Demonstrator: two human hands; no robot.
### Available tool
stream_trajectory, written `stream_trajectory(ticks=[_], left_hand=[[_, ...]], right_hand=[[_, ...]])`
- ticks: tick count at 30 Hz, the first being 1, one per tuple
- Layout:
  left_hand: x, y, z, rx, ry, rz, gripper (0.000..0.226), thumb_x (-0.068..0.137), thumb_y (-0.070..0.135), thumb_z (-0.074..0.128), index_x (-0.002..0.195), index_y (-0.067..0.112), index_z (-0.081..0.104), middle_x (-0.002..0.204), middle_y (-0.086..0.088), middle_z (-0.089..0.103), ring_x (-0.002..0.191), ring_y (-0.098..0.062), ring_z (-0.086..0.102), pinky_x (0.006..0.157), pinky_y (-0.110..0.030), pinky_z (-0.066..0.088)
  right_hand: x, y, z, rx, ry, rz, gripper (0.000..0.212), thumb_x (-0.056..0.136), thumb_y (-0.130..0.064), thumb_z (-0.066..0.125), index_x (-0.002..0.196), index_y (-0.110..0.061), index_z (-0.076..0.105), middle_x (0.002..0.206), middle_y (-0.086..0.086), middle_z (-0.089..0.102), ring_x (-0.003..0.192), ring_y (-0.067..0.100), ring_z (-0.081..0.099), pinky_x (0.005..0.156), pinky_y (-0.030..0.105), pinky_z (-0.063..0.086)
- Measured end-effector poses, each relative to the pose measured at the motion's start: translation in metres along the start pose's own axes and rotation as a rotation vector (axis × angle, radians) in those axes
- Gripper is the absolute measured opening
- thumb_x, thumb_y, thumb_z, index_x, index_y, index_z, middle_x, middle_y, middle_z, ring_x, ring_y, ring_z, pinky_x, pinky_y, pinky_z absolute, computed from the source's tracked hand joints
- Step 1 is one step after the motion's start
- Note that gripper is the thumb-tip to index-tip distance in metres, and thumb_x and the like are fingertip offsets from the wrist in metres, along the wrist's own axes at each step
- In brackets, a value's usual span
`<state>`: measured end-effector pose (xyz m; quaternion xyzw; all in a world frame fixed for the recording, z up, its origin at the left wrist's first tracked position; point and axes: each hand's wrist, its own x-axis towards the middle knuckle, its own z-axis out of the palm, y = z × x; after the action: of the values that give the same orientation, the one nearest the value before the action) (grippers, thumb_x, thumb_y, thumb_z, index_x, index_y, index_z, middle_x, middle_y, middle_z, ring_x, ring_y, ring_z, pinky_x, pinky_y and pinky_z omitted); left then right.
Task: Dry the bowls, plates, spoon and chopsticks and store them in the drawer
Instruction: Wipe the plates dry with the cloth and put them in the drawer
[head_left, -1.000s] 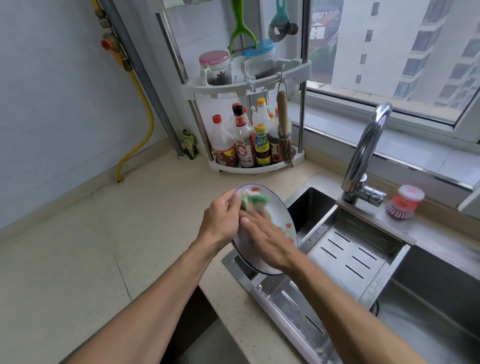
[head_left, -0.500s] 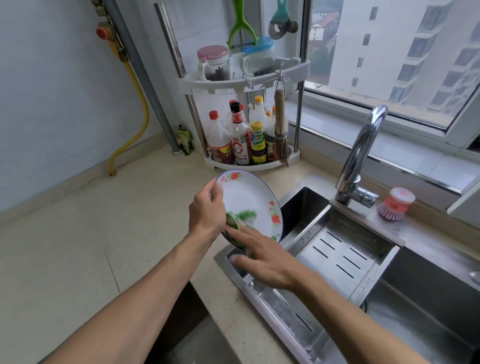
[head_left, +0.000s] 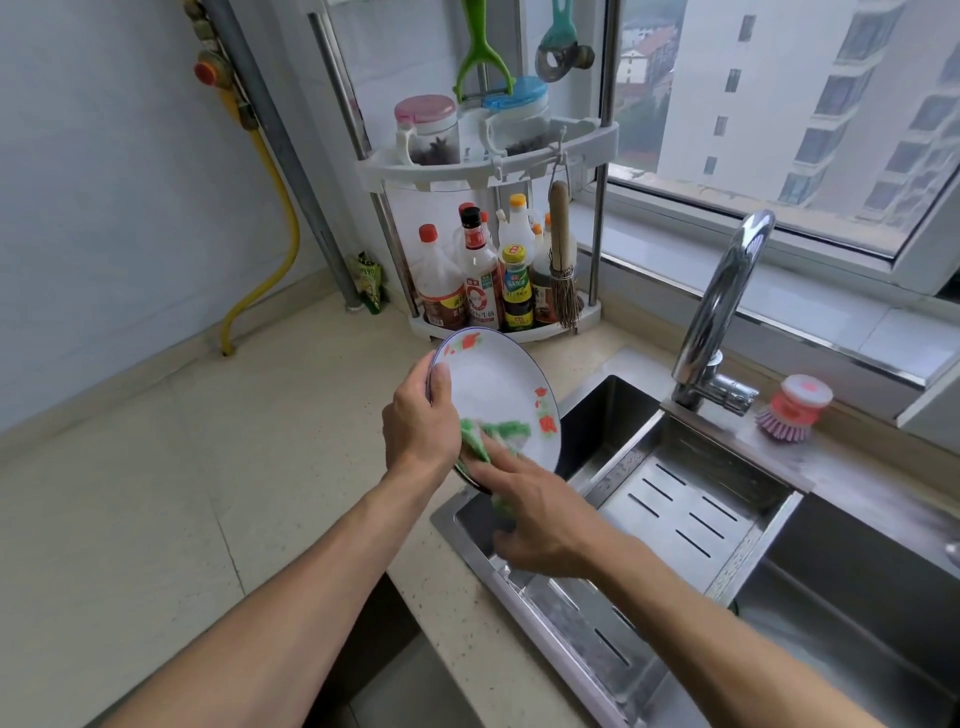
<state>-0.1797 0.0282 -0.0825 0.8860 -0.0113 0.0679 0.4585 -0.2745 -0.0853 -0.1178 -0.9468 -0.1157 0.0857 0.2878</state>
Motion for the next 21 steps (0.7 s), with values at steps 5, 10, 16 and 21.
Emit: stream_trajectory(ticks=[5, 10, 16, 21], left_hand=[[-0.005, 0.004, 0.002, -0.022, 0.030, -0.002, 0.037, 0.108, 0.034, 0.035, 0.124, 0.018, 0.064, 0.105, -0.005, 0.068, 0.094, -0.025, 0.058, 0.072, -0.030, 0.038], [-0.004, 0.006, 0.002, 0.020, 0.072, 0.033, 0.038, 0.107, 0.033, 0.035, 0.130, 0.019, 0.062, 0.114, -0.005, 0.070, 0.100, -0.026, 0.060, 0.072, -0.029, 0.045], [0.012, -0.006, -0.011, -0.071, -0.056, -0.016, 0.035, 0.107, 0.033, 0.037, 0.112, 0.013, 0.066, 0.083, 0.003, 0.060, 0.078, -0.018, 0.054, 0.057, -0.026, 0.037], [0.030, -0.003, -0.023, -0.330, -0.194, -0.342, 0.030, 0.097, 0.030, 0.061, 0.125, 0.018, 0.061, 0.103, -0.003, 0.069, 0.085, -0.022, 0.067, 0.059, -0.029, 0.053]], right_hand=[[0.006, 0.026, -0.005, -0.098, 0.016, 0.193, 0.097, 0.083, -0.007, 0.059, 0.160, -0.025, 0.003, 0.167, -0.006, -0.008, 0.152, 0.030, 0.012, 0.121, 0.040, 0.023], [-0.006, -0.012, 0.002, 0.092, 0.093, -0.013, 0.079, 0.087, -0.015, 0.061, 0.156, -0.028, 0.026, 0.167, -0.012, 0.007, 0.144, 0.021, 0.033, 0.112, 0.034, 0.037], [-0.007, 0.049, 0.006, -0.289, 0.199, 0.005, 0.054, 0.093, -0.016, 0.061, 0.145, -0.029, 0.050, 0.162, -0.002, 0.029, 0.148, 0.027, 0.031, 0.124, 0.050, 0.016], [-0.007, 0.054, 0.011, -0.500, 0.463, -0.137, 0.020, 0.086, -0.002, 0.063, 0.101, -0.012, 0.071, 0.107, 0.006, 0.069, 0.073, 0.028, 0.053, 0.061, 0.038, 0.053]])
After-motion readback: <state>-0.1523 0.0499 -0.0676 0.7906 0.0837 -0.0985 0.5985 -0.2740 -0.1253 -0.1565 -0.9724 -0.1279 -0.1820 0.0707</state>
